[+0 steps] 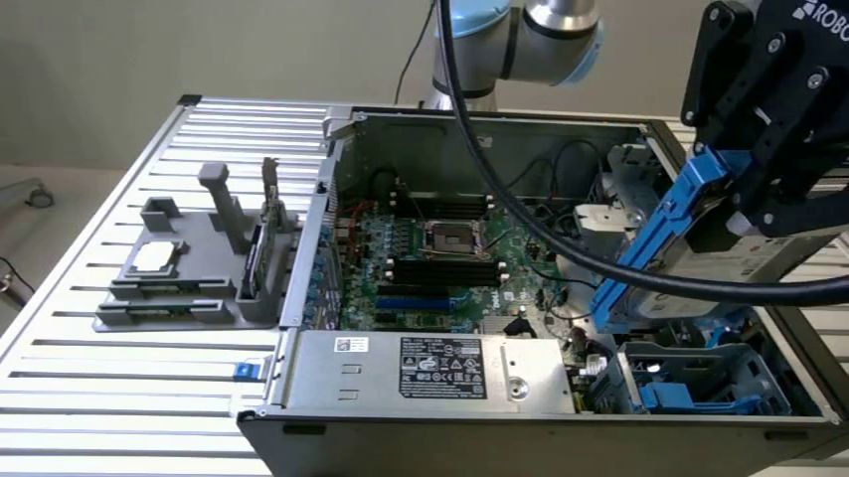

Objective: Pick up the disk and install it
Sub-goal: 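Pick up the disk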

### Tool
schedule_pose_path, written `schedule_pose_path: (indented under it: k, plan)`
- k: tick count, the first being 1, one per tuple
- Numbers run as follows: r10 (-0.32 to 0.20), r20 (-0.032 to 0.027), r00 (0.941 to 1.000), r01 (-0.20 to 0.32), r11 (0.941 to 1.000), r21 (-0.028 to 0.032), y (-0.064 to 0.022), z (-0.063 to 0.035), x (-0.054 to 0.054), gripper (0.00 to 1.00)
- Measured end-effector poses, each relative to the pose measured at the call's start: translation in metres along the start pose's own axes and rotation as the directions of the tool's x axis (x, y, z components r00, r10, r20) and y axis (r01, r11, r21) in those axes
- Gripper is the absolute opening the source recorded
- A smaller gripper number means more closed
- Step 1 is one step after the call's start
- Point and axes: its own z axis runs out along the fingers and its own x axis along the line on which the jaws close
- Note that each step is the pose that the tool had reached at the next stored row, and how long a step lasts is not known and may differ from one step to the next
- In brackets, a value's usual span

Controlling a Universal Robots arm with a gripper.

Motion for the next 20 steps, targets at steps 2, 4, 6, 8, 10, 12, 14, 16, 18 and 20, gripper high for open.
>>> schedule_pose_path:
  k: [2, 4, 6, 8, 10, 12, 14, 16, 18, 20]
  plan:
    - [0.000, 0.0007, 1.0000, 0.000, 1.0000, 0.0057, -0.0015, 0.0006, 0.004, 0.33]
    - [-0.001, 0.0014, 1.0000, 0.001, 0.9999, 0.0114, -0.0030, 0.0012, 0.008, 0.33]
    - [-0.001, 0.0021, 1.0000, 0.001, 0.9998, 0.0175, -0.0046, 0.0018, 0.012, 0.33]
    - [-0.002, 0.0028, 1.0000, 0.002, 0.9997, 0.0233, -0.0065, 0.0024, 0.016, 0.33]
    - [-0.002, 0.0033, 1.0000, 0.002, 0.9996, 0.0286, -0.0085, 0.0030, 0.020, 0.33]
    - [-0.003, 0.0038, 1.0000, 0.002, 0.9995, 0.0318, -0.0121, 0.0043, 0.024, 0.33]
    - [-0.003, 0.0038, 1.0000, 0.003, 0.9994, 0.0333, -0.0191, 0.0066, 0.025, 0.33]
    - [-0.002, 0.0035, 1.0000, 0.002, 0.9994, 0.0341, -0.0249, 0.0089, 0.026, 0.33]
    - [0.002, 0.0029, 1.0000, -0.002, 0.9994, 0.0343, -0.0278, 0.0117, 0.026, 0.33]
    - [0.011, 0.0017, 0.9999, -0.011, 0.9993, 0.0351, -0.0281, 0.0134, 0.026, 0.33]
